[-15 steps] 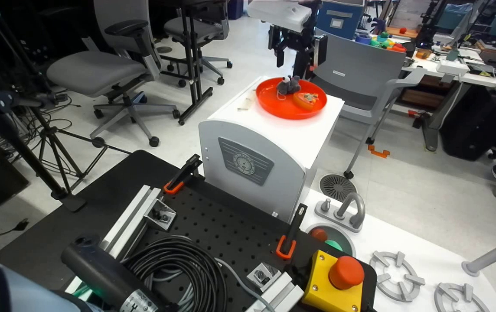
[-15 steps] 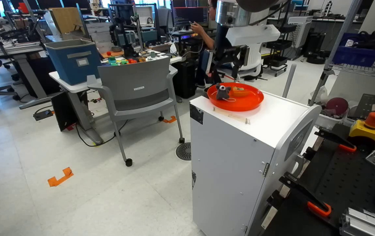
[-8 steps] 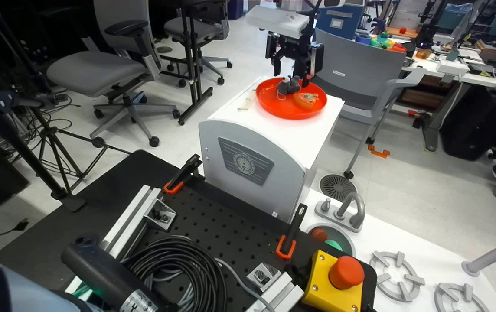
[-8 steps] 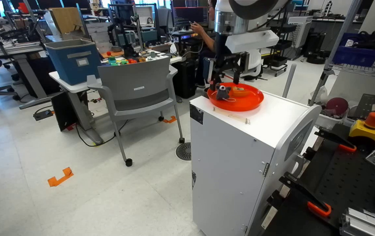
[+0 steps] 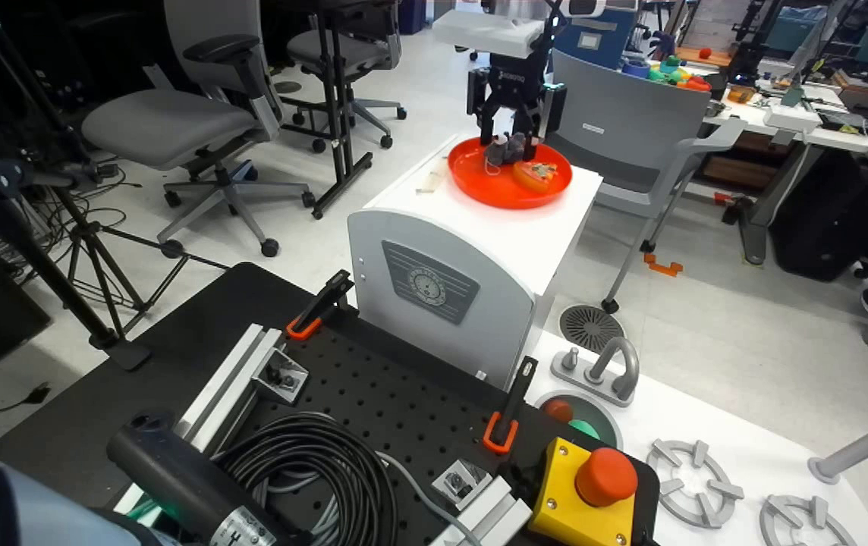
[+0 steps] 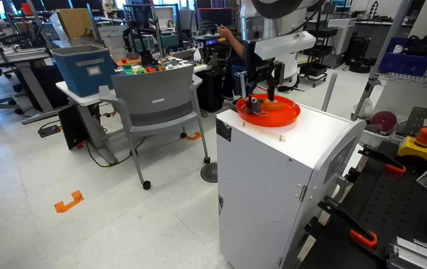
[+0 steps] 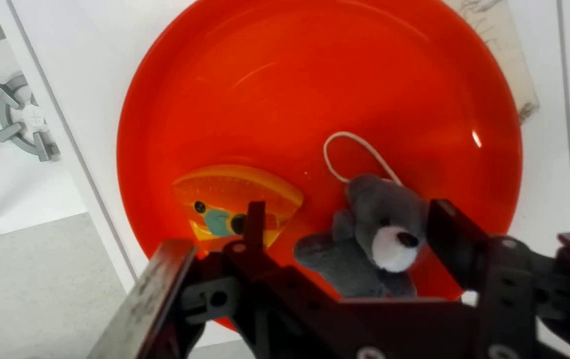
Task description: Pick up the rat plush toy from the plate and put it on the counter
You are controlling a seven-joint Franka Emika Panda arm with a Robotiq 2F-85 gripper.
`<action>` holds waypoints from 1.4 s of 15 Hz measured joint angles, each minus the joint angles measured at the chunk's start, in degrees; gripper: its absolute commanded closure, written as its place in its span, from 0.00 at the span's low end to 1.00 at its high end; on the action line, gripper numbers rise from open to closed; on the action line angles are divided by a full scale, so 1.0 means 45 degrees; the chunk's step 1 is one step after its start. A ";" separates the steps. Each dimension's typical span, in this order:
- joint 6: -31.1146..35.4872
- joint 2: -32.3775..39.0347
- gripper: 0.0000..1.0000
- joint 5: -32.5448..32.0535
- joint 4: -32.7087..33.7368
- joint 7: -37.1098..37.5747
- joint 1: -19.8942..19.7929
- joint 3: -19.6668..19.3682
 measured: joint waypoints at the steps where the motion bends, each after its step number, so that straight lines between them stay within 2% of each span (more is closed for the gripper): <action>1: -0.0177 0.0070 0.58 0.0000 0.0133 0.0000 0.0000 0.0000; 6: -0.0787 0.0378 0.95 0.0000 0.0670 0.0000 0.0000 -0.0001; 7: -0.0901 0.0416 0.99 0.0000 0.0791 -0.0001 0.0000 -0.0003; 21: -0.1095 0.0514 0.97 0.0001 0.1144 0.0008 -0.0001 -0.0022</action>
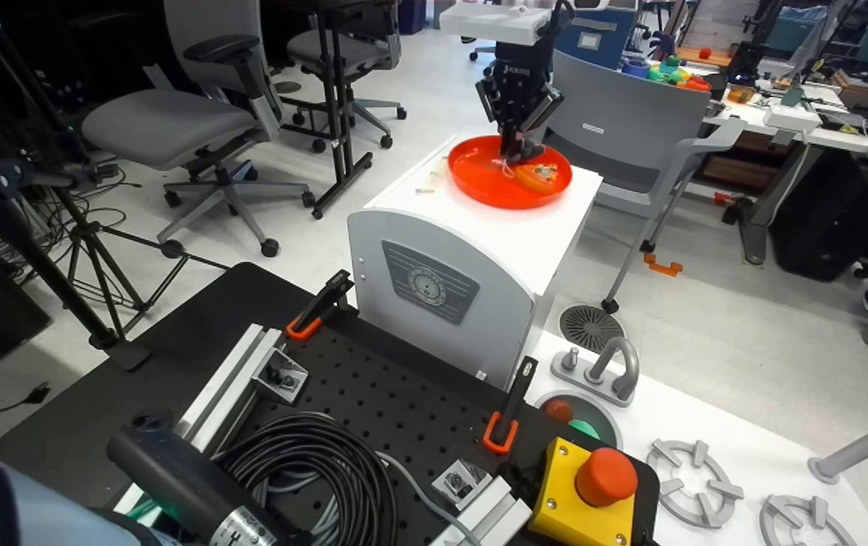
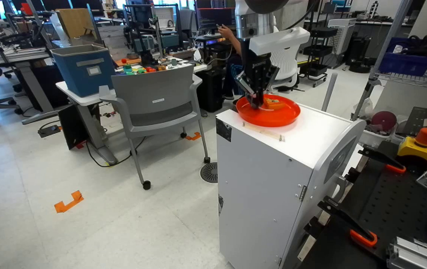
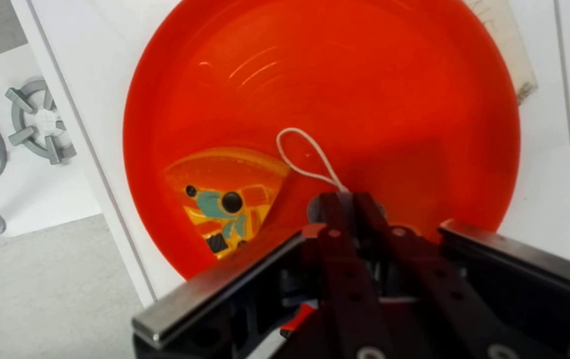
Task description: Pick up the rat plush toy from the plate and put it on the counter
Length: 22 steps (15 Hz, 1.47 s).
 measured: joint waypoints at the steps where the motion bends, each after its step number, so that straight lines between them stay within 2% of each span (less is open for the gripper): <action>1: 0.0146 -0.0034 0.97 0.0000 -0.0010 0.0047 0.0000 -0.0023; 12: 0.0362 -0.1463 0.97 0.1230 -0.0543 0.1588 -0.0258 -0.0601; 22: -0.0096 -0.2206 0.97 0.3183 -0.0815 0.1744 -0.1581 -0.0771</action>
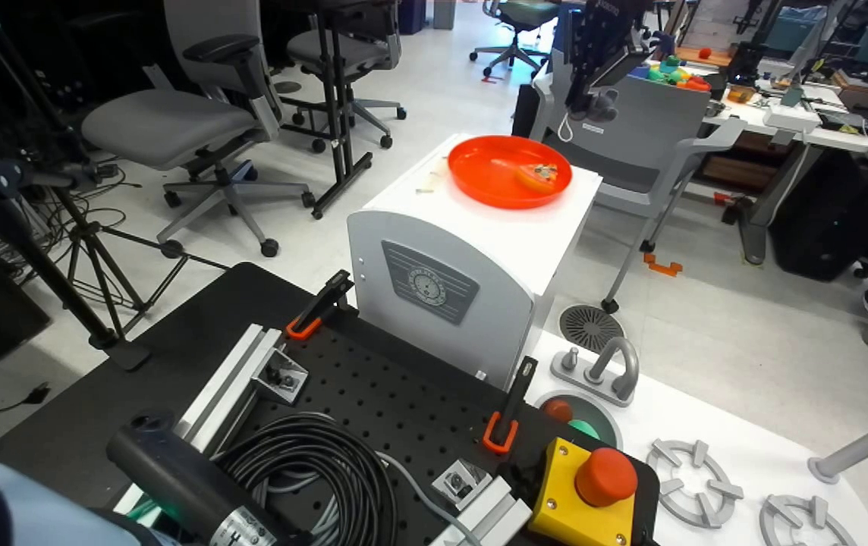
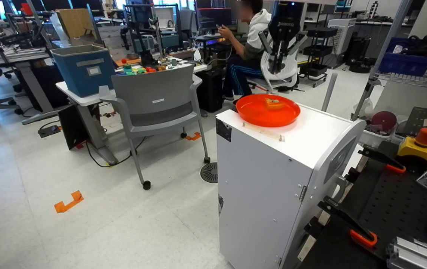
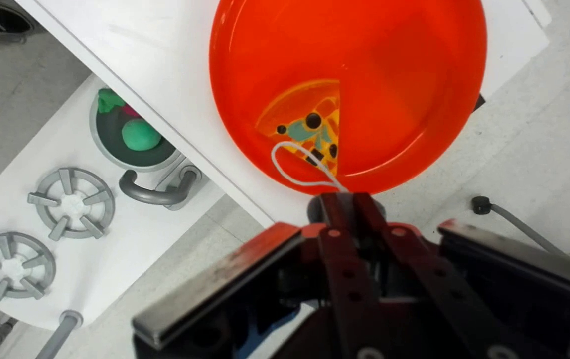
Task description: Pick up the rat plush toy from the plate and put it on the counter
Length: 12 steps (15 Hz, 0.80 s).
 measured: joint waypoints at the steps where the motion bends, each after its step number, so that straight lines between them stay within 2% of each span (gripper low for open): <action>1: -0.0032 0.0001 0.97 0.0188 -0.0043 0.0001 -0.0126 -0.0044; 7: -0.0044 0.0002 0.97 0.0991 -0.0481 0.0006 -0.0770 -0.0293; 12: -0.0025 0.0000 0.97 0.1248 -0.1092 0.0123 -0.0976 -0.0579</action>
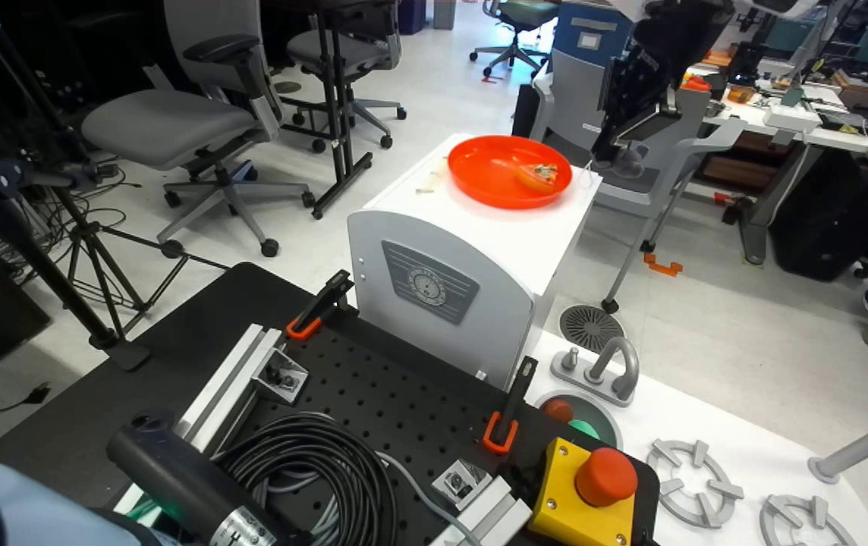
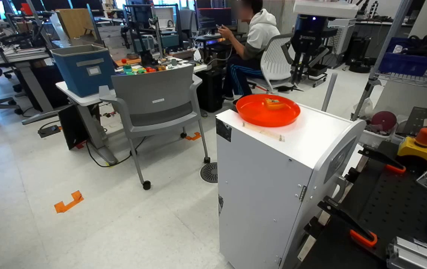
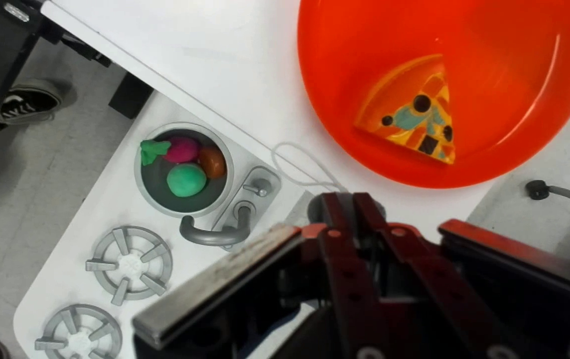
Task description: Pick up the rat plush toy from the plate and put it on the counter
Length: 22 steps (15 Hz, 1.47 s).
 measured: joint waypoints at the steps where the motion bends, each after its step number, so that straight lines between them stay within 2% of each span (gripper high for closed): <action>1: 0.0013 -0.0001 0.97 0.0097 -0.0130 0.0062 -0.0043 -0.0074; 6: 0.0029 -0.0001 0.97 0.0413 -0.0530 0.0391 -0.0282 -0.0297; 7: 0.0029 -0.0001 0.64 0.0414 -0.0561 0.0442 -0.0290 -0.0312; 9: 0.0029 -0.0001 0.58 0.0414 -0.0620 0.0500 -0.0290 -0.0318; 16: 0.0031 -0.0003 0.06 0.0414 -0.0677 0.0508 -0.0284 -0.0316; 18: 0.0047 -0.0006 0.00 0.0414 -0.0686 0.0508 -0.0281 -0.0315; 22: 0.0074 -0.0039 0.00 0.0414 -0.0718 0.0508 -0.0262 -0.0315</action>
